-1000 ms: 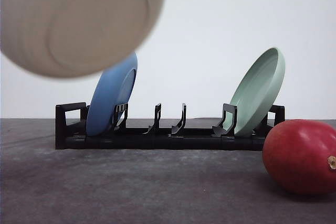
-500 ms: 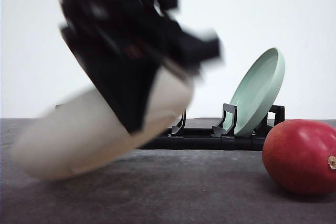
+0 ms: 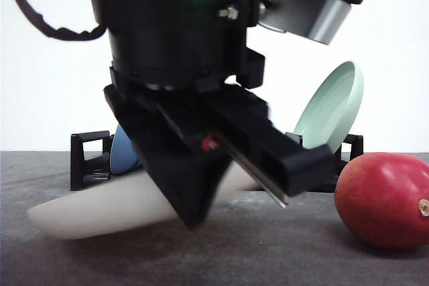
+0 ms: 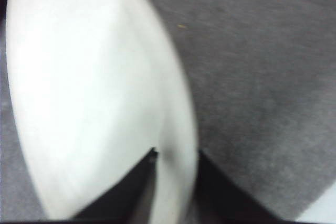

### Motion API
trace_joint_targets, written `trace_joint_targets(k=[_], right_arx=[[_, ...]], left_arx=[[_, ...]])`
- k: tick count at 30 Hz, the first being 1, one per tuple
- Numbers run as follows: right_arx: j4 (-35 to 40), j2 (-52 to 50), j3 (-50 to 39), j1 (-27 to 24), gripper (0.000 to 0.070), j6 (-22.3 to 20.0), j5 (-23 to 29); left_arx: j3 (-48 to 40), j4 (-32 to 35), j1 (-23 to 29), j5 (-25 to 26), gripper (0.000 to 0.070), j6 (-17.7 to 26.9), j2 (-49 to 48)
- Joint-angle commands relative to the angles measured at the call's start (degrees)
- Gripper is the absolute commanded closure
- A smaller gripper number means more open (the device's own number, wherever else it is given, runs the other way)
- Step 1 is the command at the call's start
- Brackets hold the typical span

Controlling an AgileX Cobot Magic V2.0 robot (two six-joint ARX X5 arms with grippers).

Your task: Place pomegranate in white plate

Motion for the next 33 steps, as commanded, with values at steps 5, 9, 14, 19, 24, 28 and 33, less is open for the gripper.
trace_joint_targets(k=[5, 9, 14, 19, 24, 28, 33], right_arx=[[-0.58, 0.57, 0.87, 1.56, 0.0131, 0.57, -0.09], [-2.61, 1.44, 0.87, 3.48, 0.0131, 0.59, -0.09], [-8.0, 4.55, 0.85, 8.03, 0.0131, 0.59, 1.85], [-14.13, 9.77, 0.85, 11.33, 0.013, 0.57, 7.2], [-16.42, 16.27, 0.85, 12.72, 0.0059, 0.43, 11.85], [-16.47, 22.03, 0.85, 13.4, 0.0, -0.36, 15.65], [-16.88, 30.47, 0.85, 13.76, 0.0, -0.04, 19.88]], left_arx=[[0.55, 0.36, -0.96, 0.71, 0.0204, -4.07, 0.87], [0.55, 0.13, -0.91, 1.02, 0.018, -7.06, -1.49], [0.55, -0.32, -0.91, 0.96, 0.018, -10.02, -8.58], [0.55, -1.9, -0.91, 0.72, 0.017, -12.73, -19.27], [0.55, -3.24, -0.91, 0.82, 0.0094, -13.19, -31.07], [0.55, -5.33, -0.91, 1.25, 0.0101, -12.72, -39.54], [0.55, -9.25, -0.91, 1.93, 0.0104, -12.68, -48.07]])
